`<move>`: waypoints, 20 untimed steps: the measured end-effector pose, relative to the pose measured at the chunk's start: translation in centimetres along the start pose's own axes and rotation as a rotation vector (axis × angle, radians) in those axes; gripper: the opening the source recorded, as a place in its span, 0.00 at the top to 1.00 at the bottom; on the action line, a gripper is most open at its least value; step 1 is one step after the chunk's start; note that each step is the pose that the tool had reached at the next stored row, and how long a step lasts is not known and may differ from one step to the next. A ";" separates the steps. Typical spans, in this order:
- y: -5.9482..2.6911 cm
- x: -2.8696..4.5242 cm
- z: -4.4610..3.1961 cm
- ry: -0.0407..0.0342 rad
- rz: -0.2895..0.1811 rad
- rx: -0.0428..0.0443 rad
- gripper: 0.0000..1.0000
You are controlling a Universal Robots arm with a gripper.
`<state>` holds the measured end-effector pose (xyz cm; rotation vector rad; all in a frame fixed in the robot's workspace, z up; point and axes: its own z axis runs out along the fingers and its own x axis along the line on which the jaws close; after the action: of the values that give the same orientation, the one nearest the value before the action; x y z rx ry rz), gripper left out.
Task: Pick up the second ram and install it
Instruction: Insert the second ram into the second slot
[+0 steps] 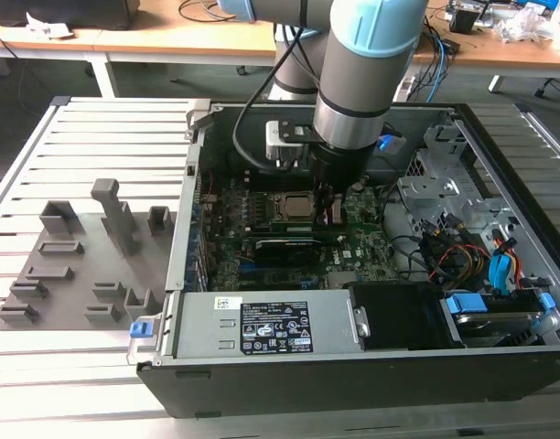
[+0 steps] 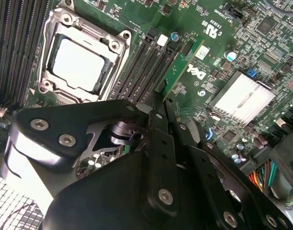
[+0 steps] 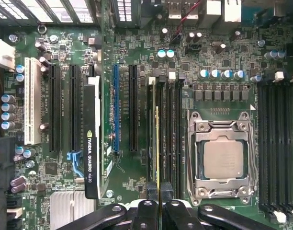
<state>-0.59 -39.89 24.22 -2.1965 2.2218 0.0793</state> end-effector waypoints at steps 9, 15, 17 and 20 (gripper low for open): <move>0.01 -0.03 -0.52 -0.0001 0.000 0.0003 0.87; 0.91 -0.13 -1.57 -0.0001 0.000 0.0008 0.87; 1.35 -0.40 -1.24 -0.0010 0.000 0.0008 0.87; 1.99 -1.17 -0.61 -0.0087 0.002 0.0009 0.87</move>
<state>-2.55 -38.73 24.93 -2.1897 2.2186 0.0877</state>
